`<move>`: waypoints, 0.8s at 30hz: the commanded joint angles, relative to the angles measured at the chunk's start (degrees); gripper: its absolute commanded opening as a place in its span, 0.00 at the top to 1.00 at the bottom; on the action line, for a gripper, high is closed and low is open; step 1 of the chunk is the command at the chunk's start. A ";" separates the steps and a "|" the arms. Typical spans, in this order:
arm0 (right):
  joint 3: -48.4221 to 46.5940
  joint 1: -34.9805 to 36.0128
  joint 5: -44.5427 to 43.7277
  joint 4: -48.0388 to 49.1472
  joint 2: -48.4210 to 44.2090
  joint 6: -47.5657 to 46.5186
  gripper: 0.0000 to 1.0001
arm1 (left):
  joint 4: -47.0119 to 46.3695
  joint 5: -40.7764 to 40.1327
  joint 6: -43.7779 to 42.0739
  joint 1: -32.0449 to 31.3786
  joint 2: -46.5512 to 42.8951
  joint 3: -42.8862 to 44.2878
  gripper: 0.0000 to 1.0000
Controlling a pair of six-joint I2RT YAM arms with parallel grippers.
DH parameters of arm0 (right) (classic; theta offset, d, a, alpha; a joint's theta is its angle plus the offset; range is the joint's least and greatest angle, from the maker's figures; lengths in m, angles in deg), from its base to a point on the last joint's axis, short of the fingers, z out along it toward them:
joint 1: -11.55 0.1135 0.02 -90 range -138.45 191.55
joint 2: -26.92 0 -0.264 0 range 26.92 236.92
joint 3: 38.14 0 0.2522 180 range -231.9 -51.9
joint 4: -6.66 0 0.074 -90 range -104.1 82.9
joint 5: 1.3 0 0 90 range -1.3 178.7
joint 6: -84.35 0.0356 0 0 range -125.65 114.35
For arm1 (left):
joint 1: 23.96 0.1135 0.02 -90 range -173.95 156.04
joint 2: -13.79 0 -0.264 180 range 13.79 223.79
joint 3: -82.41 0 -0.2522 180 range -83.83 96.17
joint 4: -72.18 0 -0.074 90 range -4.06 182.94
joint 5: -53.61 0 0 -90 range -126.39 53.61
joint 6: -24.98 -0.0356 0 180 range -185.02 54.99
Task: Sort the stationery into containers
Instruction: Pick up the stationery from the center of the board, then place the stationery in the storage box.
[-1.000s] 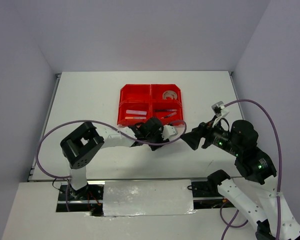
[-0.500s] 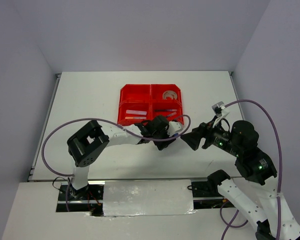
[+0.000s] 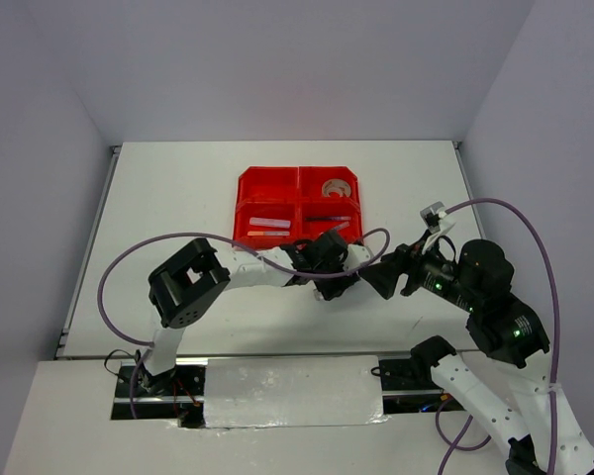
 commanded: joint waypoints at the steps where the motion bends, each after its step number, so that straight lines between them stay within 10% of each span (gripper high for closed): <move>1: -2.24 0.49 0.08 0.74 -0.45 -0.86 0.19 | 1.29 -0.63 0.29 -0.55 1.58 0.16 0.40; 5: -3.55 0.32 -1.32 0.30 -0.79 -1.03 0.19 | 0.33 -2.48 0.03 -1.51 0.88 -1.85 0.56; 9: -5.23 0.32 -3.35 0.12 -2.11 -0.95 0.19 | -1.78 -3.62 0.29 -1.96 -2.10 -3.96 1.00; 24: -11.47 0.32 -10.12 -0.93 -4.67 -0.33 0.18 | 6.91 -6.53 -20.08 8.58 -17.40 6.22 1.00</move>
